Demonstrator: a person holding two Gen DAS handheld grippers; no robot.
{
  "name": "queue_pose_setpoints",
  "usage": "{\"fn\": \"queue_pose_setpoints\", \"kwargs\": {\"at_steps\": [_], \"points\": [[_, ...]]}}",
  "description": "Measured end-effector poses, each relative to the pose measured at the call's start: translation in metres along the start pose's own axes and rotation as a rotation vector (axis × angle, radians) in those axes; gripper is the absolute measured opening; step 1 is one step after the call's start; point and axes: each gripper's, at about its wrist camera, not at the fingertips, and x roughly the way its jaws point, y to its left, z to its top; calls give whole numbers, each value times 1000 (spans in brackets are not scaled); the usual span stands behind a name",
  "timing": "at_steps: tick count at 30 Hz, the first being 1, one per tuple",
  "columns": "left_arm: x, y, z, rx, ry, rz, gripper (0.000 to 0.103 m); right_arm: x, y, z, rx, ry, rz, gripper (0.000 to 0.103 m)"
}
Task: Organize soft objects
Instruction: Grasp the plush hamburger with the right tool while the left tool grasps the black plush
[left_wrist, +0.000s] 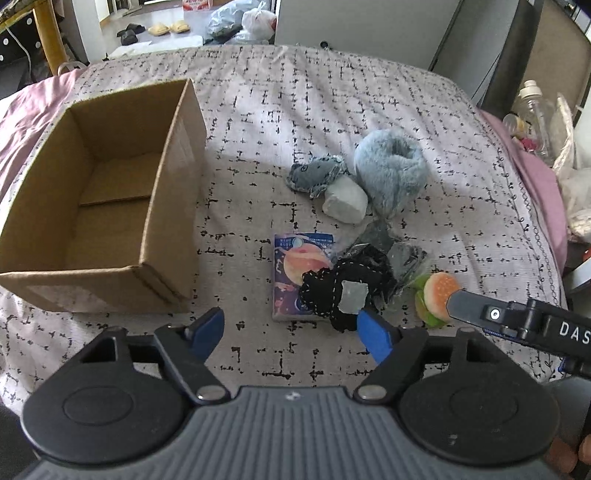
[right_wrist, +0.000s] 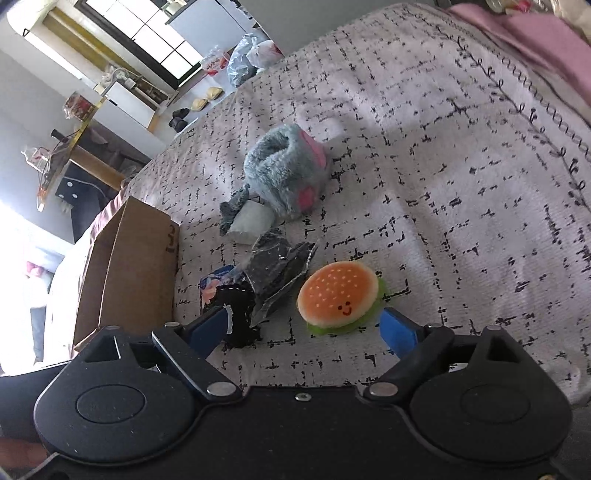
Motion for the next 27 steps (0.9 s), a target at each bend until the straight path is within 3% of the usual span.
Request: {"fn": "queue_pose_setpoints", "kwargs": {"at_steps": [13,22,25,27], "points": [[42,-18,9,41,68,-2,76,30,-12,3,38,33,0,80],[57,-39,8,103,65,1,72,37,-21,6,70,36,-15,70],[58,-40,9,108,54,5,63,38,-21,6,73,33,-25,63],[58,-38,10,100,46,9,47,41,-18,5,48,40,-46,56]]}}
